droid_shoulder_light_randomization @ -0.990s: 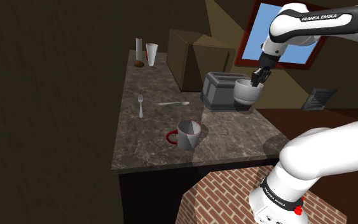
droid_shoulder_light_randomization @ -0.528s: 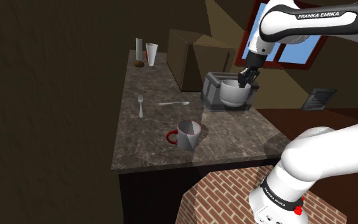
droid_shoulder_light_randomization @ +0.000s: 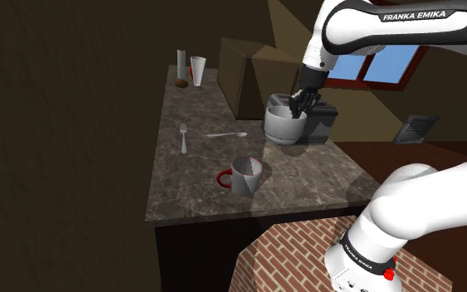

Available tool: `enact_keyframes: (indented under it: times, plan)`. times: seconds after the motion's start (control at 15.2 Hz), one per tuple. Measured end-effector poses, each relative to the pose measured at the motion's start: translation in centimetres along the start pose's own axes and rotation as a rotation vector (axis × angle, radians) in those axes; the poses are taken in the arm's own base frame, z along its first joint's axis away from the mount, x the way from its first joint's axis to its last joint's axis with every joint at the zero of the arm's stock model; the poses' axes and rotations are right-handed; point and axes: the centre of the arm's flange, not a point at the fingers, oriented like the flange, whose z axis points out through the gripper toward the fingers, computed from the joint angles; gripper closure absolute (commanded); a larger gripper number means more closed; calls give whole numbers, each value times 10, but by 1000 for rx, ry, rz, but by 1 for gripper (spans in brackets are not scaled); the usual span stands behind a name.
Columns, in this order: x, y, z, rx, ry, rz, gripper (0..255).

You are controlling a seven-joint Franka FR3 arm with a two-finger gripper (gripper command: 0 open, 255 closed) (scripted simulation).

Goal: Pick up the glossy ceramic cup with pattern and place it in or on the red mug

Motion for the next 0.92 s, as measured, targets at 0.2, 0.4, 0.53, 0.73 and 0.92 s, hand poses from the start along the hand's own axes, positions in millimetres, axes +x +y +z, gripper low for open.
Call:
enact_keyframes:
  times: [0.2,0.4,0.53,0.73,0.92]
  plan:
    - [5,-40,-3,0,0,0,255]
    - [7,-79,-3,0,1,0,255]
    - [7,-105,-6,-1,1,0,255]
    - [13,-136,-2,0,0,0,255]
    - [12,-142,10,0,0,1,255]
